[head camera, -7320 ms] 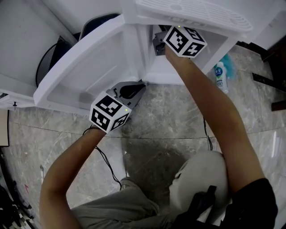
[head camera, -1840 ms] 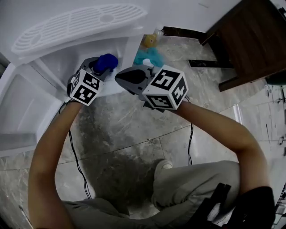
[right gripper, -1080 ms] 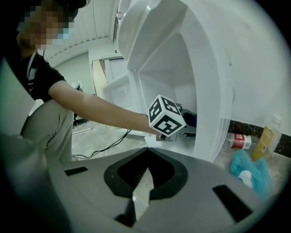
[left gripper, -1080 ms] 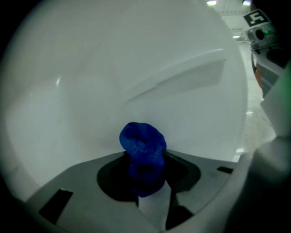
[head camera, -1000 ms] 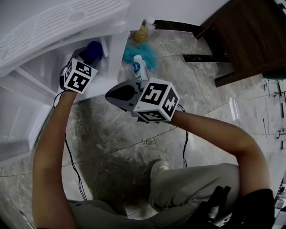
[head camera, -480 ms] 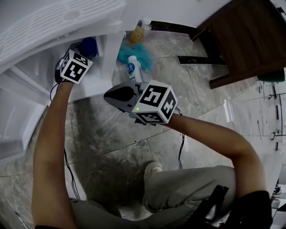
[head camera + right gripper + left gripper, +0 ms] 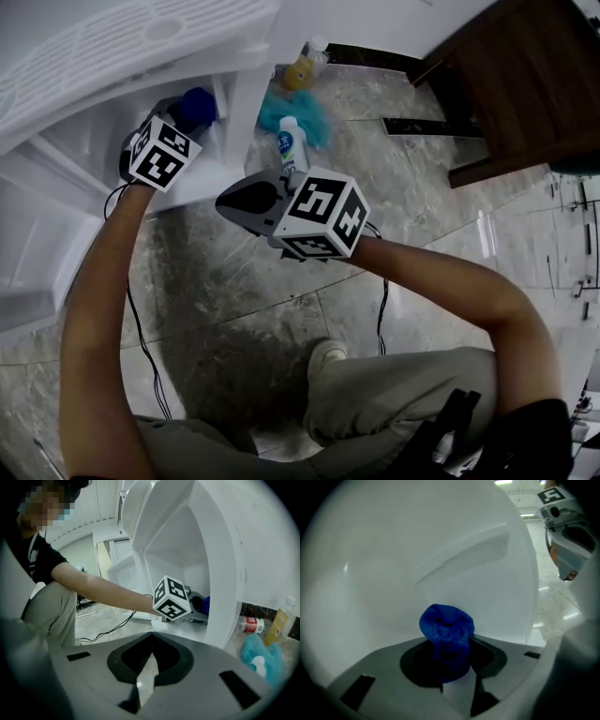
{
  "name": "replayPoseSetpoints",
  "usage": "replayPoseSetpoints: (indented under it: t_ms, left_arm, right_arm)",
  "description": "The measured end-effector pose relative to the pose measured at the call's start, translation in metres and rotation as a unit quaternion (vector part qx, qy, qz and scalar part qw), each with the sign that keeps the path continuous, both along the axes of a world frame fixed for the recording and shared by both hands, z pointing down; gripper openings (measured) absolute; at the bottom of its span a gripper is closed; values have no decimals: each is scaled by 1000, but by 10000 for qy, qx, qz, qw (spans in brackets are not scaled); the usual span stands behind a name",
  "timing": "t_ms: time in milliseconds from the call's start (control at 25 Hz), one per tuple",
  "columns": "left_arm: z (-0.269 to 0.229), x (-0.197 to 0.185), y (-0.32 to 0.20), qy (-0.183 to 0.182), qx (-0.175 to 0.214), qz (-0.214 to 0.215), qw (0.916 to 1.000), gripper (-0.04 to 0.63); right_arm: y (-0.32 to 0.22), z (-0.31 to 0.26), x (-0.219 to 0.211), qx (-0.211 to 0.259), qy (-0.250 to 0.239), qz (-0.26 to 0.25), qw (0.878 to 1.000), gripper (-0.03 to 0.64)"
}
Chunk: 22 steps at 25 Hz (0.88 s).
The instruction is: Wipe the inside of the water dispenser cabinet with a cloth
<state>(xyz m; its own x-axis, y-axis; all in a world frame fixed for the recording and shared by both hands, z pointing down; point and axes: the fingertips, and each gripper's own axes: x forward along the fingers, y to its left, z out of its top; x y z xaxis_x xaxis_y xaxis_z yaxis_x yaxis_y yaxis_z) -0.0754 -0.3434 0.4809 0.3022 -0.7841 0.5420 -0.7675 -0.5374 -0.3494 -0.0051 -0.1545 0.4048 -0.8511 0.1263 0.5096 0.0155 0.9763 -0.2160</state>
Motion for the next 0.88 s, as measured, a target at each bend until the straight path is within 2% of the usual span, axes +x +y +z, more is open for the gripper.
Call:
replayPoseSetpoints:
  t_ms: [280, 360, 520, 600, 680, 800, 880]
  left_arm:
    - [0, -14, -27, -240, 26, -314, 9992, 161]
    - [-1, -14, -26, -196, 11, -347, 9992, 161]
    - [-18, -11, -13, 490, 24, -492, 9976, 161]
    - [-45, -10, -10, 918, 251, -539, 9940, 161]
    - [-82, -13, -10, 1327, 595, -683, 9870, 160]
    - [-119, -15, -3, 1639, 899, -817, 9790, 160]
    - [-141, -13, 10, 2044, 1182, -776, 9686, 160]
  right_arm:
    - [5, 4, 14, -104, 117, 78, 9998, -2]
    - [8, 6, 15, -105, 162, 25, 9998, -2]
    - [9, 8, 11, -112, 194, -11, 9997, -2]
    - [11, 11, 5, -285, 199, 22, 9994, -2]
    - [17, 16, -3, -509, 233, -14, 9984, -2]
    - [30, 23, -13, -670, 281, -138, 9973, -2]
    - [40, 28, -21, -842, 295, -208, 9958, -2]
